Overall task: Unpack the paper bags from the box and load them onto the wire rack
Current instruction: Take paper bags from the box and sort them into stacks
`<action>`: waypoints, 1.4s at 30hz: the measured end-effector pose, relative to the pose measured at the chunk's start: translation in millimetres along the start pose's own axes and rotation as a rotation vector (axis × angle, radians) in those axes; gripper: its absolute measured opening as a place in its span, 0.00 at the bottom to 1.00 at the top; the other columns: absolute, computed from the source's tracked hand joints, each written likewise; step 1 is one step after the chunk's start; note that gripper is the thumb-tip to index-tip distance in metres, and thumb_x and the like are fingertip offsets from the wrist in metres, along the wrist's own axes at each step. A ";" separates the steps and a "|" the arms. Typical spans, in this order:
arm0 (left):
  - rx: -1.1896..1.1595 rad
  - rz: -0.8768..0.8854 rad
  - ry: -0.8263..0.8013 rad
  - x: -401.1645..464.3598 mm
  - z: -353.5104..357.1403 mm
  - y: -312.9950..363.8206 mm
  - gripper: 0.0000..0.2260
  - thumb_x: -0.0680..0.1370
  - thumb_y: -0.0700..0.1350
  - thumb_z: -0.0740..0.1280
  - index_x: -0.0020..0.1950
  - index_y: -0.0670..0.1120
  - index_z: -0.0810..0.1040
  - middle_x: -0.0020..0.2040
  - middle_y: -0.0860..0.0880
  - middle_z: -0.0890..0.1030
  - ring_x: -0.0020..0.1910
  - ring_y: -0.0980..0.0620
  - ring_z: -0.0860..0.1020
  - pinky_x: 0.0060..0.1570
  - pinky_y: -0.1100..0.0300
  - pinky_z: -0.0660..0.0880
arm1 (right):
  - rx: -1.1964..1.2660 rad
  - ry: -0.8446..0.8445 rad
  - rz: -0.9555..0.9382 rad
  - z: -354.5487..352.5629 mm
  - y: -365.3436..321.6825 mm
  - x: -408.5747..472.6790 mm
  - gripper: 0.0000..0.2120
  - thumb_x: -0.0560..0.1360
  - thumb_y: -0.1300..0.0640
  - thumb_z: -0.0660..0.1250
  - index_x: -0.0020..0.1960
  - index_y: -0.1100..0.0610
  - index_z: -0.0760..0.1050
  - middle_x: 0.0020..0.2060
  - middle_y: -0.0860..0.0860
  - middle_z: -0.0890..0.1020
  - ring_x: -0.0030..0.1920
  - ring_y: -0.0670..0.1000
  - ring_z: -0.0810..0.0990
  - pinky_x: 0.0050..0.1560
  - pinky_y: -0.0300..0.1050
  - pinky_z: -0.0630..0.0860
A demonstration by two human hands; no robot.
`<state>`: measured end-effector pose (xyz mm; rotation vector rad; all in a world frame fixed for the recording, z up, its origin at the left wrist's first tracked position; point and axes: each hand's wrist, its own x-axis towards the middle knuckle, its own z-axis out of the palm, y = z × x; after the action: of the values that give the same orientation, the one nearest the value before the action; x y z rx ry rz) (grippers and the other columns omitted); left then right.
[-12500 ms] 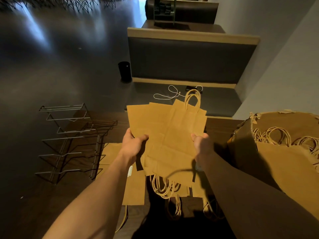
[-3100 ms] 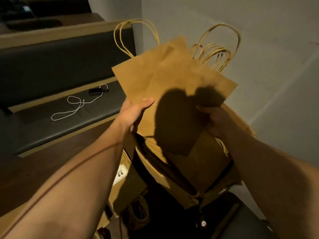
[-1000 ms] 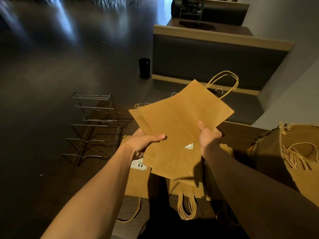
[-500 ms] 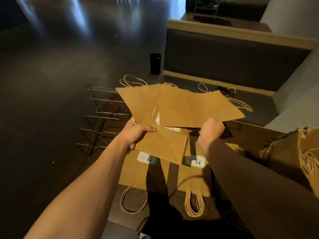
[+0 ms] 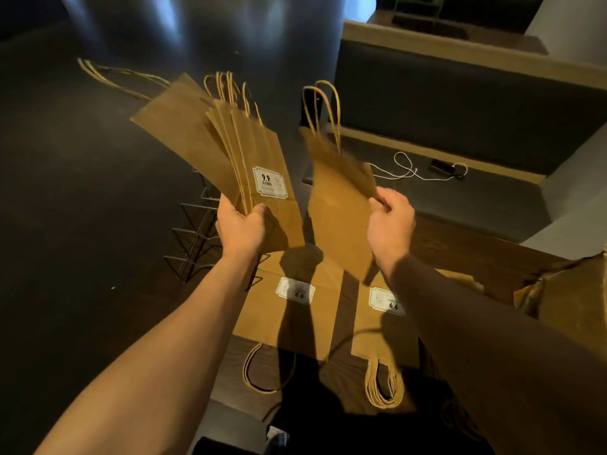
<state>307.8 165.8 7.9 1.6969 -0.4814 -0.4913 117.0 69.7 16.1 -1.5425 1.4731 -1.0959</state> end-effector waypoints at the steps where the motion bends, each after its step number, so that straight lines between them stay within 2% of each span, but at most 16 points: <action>1: 0.009 -0.004 0.024 1.6 -3.8 -0.9 0.21 0.78 0.39 0.69 0.70 0.49 0.70 0.59 0.53 0.78 0.66 0.47 0.74 0.71 0.45 0.67 | 0.048 -0.018 0.061 2.6 10.8 0.4 0.14 0.80 0.64 0.60 0.55 0.52 0.82 0.66 0.52 0.71 0.65 0.50 0.70 0.66 0.48 0.70; 3: 0.012 -0.025 0.077 5.6 -12.0 -2.4 0.20 0.78 0.39 0.69 0.69 0.49 0.71 0.59 0.52 0.78 0.67 0.47 0.74 0.72 0.47 0.67 | 0.078 -0.089 0.243 1.8 21.7 -3.4 0.22 0.79 0.69 0.56 0.45 0.49 0.84 0.72 0.52 0.64 0.69 0.54 0.66 0.66 0.51 0.70; 6: 0.045 -0.021 0.131 14.1 -22.7 -6.6 0.18 0.78 0.41 0.69 0.68 0.49 0.73 0.62 0.50 0.79 0.67 0.46 0.74 0.73 0.45 0.66 | 0.249 -0.224 0.436 -0.6 36.5 -13.7 0.23 0.80 0.72 0.55 0.36 0.55 0.81 0.65 0.56 0.73 0.65 0.58 0.72 0.62 0.55 0.75; 11: 0.106 0.006 0.111 19.9 -23.5 -10.2 0.17 0.79 0.43 0.67 0.67 0.51 0.74 0.62 0.51 0.81 0.67 0.46 0.74 0.71 0.43 0.67 | 0.115 -0.518 0.646 3.0 69.9 -36.6 0.12 0.77 0.66 0.58 0.50 0.65 0.81 0.40 0.48 0.80 0.42 0.48 0.79 0.48 0.45 0.78; 14: 0.107 0.042 0.073 19.1 -19.6 -7.6 0.17 0.79 0.43 0.67 0.67 0.51 0.75 0.61 0.54 0.81 0.67 0.48 0.75 0.71 0.43 0.68 | -0.003 -0.486 0.787 14.9 80.3 -48.7 0.13 0.80 0.62 0.59 0.56 0.63 0.80 0.53 0.54 0.77 0.54 0.55 0.75 0.51 0.51 0.76; 17: 0.062 0.027 0.029 21.0 -17.4 -7.7 0.16 0.79 0.41 0.68 0.66 0.52 0.74 0.56 0.56 0.79 0.65 0.49 0.76 0.70 0.45 0.70 | 0.003 -0.460 0.818 25.3 87.8 -56.8 0.12 0.81 0.68 0.55 0.52 0.66 0.77 0.52 0.57 0.74 0.48 0.54 0.77 0.50 0.48 0.76; 20: -0.014 -0.004 -0.035 22.5 -19.7 -9.1 0.16 0.79 0.40 0.69 0.60 0.56 0.70 0.53 0.56 0.79 0.61 0.51 0.77 0.69 0.47 0.71 | 0.045 -0.472 0.866 26.9 91.6 -62.4 0.18 0.80 0.73 0.51 0.68 0.70 0.68 0.46 0.60 0.73 0.35 0.52 0.75 0.33 0.40 0.75; 22: -0.062 -0.026 -0.068 23.1 -21.7 -9.8 0.15 0.79 0.38 0.69 0.57 0.55 0.70 0.51 0.57 0.78 0.58 0.53 0.78 0.67 0.50 0.73 | 0.047 -0.512 0.882 29.9 86.9 -68.7 0.26 0.78 0.76 0.56 0.74 0.63 0.62 0.59 0.61 0.74 0.40 0.52 0.74 0.25 0.40 0.75; 24: -0.092 -0.042 -0.082 22.7 -23.1 -10.6 0.15 0.78 0.37 0.69 0.52 0.57 0.71 0.50 0.58 0.79 0.56 0.53 0.79 0.65 0.49 0.74 | 0.069 -0.567 0.847 33.1 87.7 -75.3 0.32 0.75 0.79 0.57 0.76 0.60 0.58 0.67 0.62 0.70 0.49 0.57 0.76 0.38 0.41 0.82; 26: -0.115 -0.063 -0.076 23.7 -24.0 -15.1 0.15 0.77 0.36 0.70 0.50 0.56 0.73 0.50 0.56 0.82 0.54 0.54 0.81 0.63 0.49 0.76 | 0.028 -0.594 0.814 39.6 95.1 -79.1 0.36 0.75 0.80 0.56 0.78 0.58 0.52 0.71 0.62 0.67 0.64 0.63 0.73 0.61 0.54 0.75; 27: -0.139 -0.084 -0.074 23.2 -23.9 -16.7 0.14 0.77 0.36 0.70 0.50 0.56 0.73 0.49 0.55 0.82 0.52 0.55 0.81 0.61 0.49 0.77 | 0.070 -0.573 0.827 43.9 95.8 -81.8 0.37 0.76 0.80 0.54 0.79 0.57 0.51 0.72 0.61 0.65 0.67 0.63 0.70 0.63 0.57 0.71; 33: -0.219 -0.180 -0.099 23.4 -25.1 -20.6 0.14 0.77 0.35 0.70 0.55 0.51 0.73 0.49 0.52 0.83 0.48 0.53 0.83 0.54 0.51 0.80 | 0.140 -0.504 0.922 59.5 106.9 -84.1 0.23 0.82 0.68 0.54 0.77 0.59 0.59 0.71 0.60 0.68 0.53 0.57 0.72 0.46 0.44 0.75; 35: -0.196 -0.210 -0.126 25.5 -26.2 -21.3 0.14 0.76 0.36 0.71 0.57 0.50 0.73 0.48 0.49 0.84 0.46 0.51 0.84 0.49 0.51 0.81 | 0.063 -0.522 0.908 60.2 114.2 -75.9 0.25 0.80 0.73 0.55 0.76 0.63 0.60 0.70 0.62 0.68 0.54 0.58 0.75 0.41 0.41 0.76; 38: -0.255 -0.294 -0.206 23.0 -23.4 -16.1 0.15 0.75 0.33 0.72 0.56 0.47 0.73 0.42 0.47 0.83 0.35 0.53 0.83 0.33 0.57 0.80 | -0.095 -0.391 0.682 55.0 98.4 -53.2 0.20 0.81 0.58 0.62 0.72 0.60 0.68 0.67 0.60 0.73 0.62 0.58 0.74 0.62 0.53 0.74; 40: -0.273 -0.324 -0.293 19.7 -16.7 -15.4 0.15 0.75 0.31 0.71 0.57 0.45 0.74 0.45 0.46 0.84 0.37 0.53 0.84 0.33 0.58 0.81 | 0.098 -0.344 0.595 46.7 76.7 -34.6 0.29 0.78 0.39 0.61 0.73 0.55 0.67 0.68 0.56 0.73 0.65 0.57 0.72 0.69 0.57 0.68; 42: -0.250 -0.338 -0.407 12.5 -8.4 -16.5 0.18 0.74 0.30 0.71 0.61 0.42 0.75 0.50 0.45 0.84 0.41 0.52 0.85 0.36 0.59 0.81 | 0.293 -0.386 0.595 39.6 60.4 -19.4 0.36 0.73 0.33 0.64 0.74 0.52 0.65 0.70 0.54 0.70 0.70 0.56 0.69 0.70 0.55 0.64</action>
<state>323.6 168.3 -7.7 1.4407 -0.4021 -1.1104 131.3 82.0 -56.3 -0.9476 1.3052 -0.5861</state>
